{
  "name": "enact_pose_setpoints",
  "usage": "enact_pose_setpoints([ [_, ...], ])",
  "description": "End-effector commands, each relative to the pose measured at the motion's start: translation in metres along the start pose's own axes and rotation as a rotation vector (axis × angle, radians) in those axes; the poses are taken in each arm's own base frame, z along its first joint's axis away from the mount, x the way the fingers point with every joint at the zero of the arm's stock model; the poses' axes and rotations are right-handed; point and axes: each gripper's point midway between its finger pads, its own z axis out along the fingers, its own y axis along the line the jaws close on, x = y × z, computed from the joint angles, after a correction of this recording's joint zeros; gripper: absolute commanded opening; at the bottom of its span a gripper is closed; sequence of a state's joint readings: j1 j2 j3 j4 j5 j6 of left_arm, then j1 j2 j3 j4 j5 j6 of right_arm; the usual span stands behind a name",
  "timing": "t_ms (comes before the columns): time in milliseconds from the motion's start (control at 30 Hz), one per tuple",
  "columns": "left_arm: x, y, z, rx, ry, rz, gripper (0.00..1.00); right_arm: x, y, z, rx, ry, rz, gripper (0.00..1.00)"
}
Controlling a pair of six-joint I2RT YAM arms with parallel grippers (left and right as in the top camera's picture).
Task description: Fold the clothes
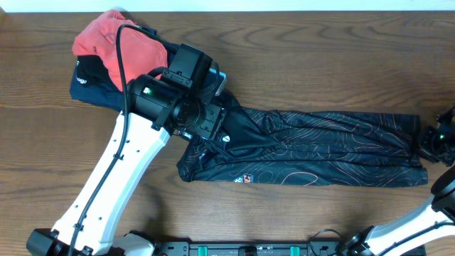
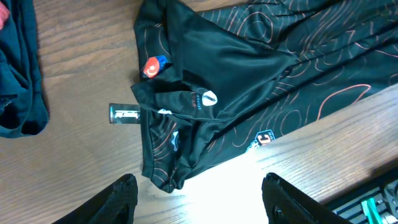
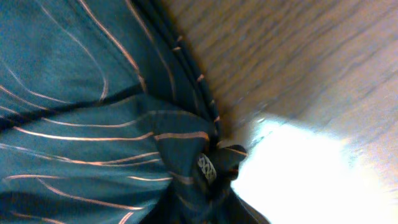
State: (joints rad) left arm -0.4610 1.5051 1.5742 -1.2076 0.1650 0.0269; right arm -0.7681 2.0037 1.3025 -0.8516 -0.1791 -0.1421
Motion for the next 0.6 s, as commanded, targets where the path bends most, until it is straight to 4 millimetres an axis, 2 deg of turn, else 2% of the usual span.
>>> enact_pose_setpoints([
  [0,-0.005,0.004,-0.007,-0.027,-0.024,0.008,0.66,0.006,0.005,0.007,-0.020,0.029,0.011,0.01],
  [100,-0.005,0.004,-0.007,-0.028,-0.024,0.008,0.66,0.000,0.003,-0.007,-0.004,0.008,0.078,0.01],
  [167,-0.005,0.004,-0.007,-0.028,-0.024,0.008,0.66,0.000,-0.006,-0.022,0.064,0.002,0.179,0.01],
  [233,-0.005,0.004,-0.007,-0.028,-0.026,0.009,0.67,0.001,-0.004,-0.036,0.106,-0.014,0.201,0.01],
  [433,-0.009,0.004,-0.007,-0.027,-0.040,0.010,0.67,-0.007,0.040,-0.083,0.119,-0.146,0.102,0.01],
  [567,-0.008,0.004,-0.007,-0.027,-0.039,0.010,0.67,0.000,0.069,-0.104,0.127,-0.183,0.037,0.01],
])
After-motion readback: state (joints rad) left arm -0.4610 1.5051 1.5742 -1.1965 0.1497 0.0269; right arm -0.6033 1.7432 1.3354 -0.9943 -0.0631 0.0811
